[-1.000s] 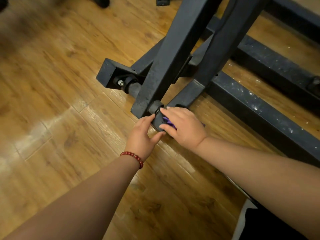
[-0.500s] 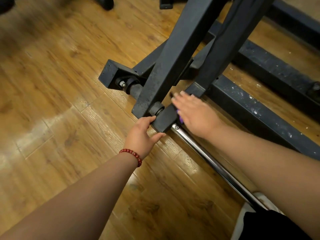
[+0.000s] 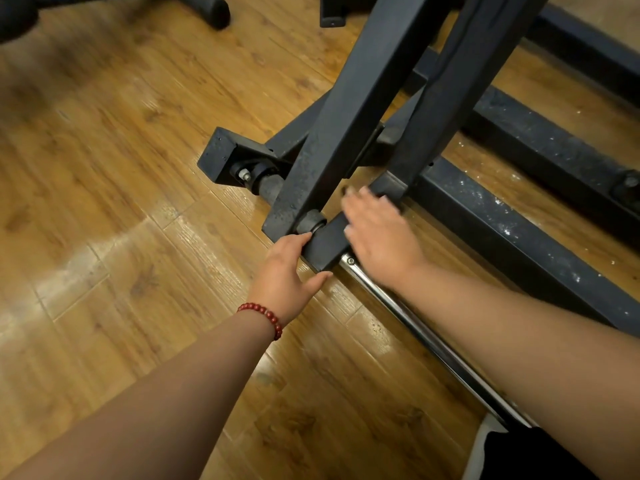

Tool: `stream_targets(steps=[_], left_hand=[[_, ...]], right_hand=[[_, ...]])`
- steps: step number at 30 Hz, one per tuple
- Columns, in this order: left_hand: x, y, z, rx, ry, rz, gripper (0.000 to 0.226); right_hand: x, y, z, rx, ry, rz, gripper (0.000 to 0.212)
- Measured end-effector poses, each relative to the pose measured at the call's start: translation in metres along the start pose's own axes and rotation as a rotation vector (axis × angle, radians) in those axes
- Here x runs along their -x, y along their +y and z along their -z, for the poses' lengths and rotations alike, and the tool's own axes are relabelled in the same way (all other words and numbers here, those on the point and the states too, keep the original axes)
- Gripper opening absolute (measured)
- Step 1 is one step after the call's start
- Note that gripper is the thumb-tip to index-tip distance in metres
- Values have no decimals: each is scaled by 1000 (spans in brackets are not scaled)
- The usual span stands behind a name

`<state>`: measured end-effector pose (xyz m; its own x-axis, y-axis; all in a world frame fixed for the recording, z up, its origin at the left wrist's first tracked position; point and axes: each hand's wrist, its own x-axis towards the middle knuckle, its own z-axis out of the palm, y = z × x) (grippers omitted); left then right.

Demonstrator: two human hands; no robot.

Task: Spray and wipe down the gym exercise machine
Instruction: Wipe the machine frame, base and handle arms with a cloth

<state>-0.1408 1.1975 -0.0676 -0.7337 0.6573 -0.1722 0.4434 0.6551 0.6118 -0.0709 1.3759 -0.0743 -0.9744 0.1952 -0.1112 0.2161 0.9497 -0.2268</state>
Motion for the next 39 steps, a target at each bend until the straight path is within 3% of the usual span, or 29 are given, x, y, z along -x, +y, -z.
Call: stream_targets(steps=[2,4,8,10,15,20,25,29,32,34,37,39], left_hand=[[-2,3,-1,-40,9,-64,75],[-5,4,-2,-67,21,-91,75],[-7,7,-8,-140,13,-164,70],[-8,9,-11,-183,8,-225,65],[-15,12,-15,-225,-7,-287,55],[-21,11,-17,-290,-48,-309,50],[-23,3,-25,-470,-84,-368,61],[-25,0,-27,-520,-84,-372,63],[-26,0,-27,-547,-86,-379,63],[-26,1,-27,-551,-96,-372,63],[-25,4,-26,-568,-100,-355,63],[-27,11,-25,-575,-92,-345,62]], right_hand=[[13,-10,-5,14,-101,294,57],[6,5,2,37,-147,372,56],[-16,37,11,14,37,-81,50],[-13,22,7,-47,64,-185,51],[3,21,1,4,-35,203,53],[-19,31,4,-3,86,-186,52],[-9,42,2,160,-6,131,56],[-20,35,5,168,76,-165,62],[-12,19,1,88,54,-47,67],[-15,37,7,176,49,25,67],[-19,39,10,197,86,-142,63],[-16,26,3,118,99,-145,64]])
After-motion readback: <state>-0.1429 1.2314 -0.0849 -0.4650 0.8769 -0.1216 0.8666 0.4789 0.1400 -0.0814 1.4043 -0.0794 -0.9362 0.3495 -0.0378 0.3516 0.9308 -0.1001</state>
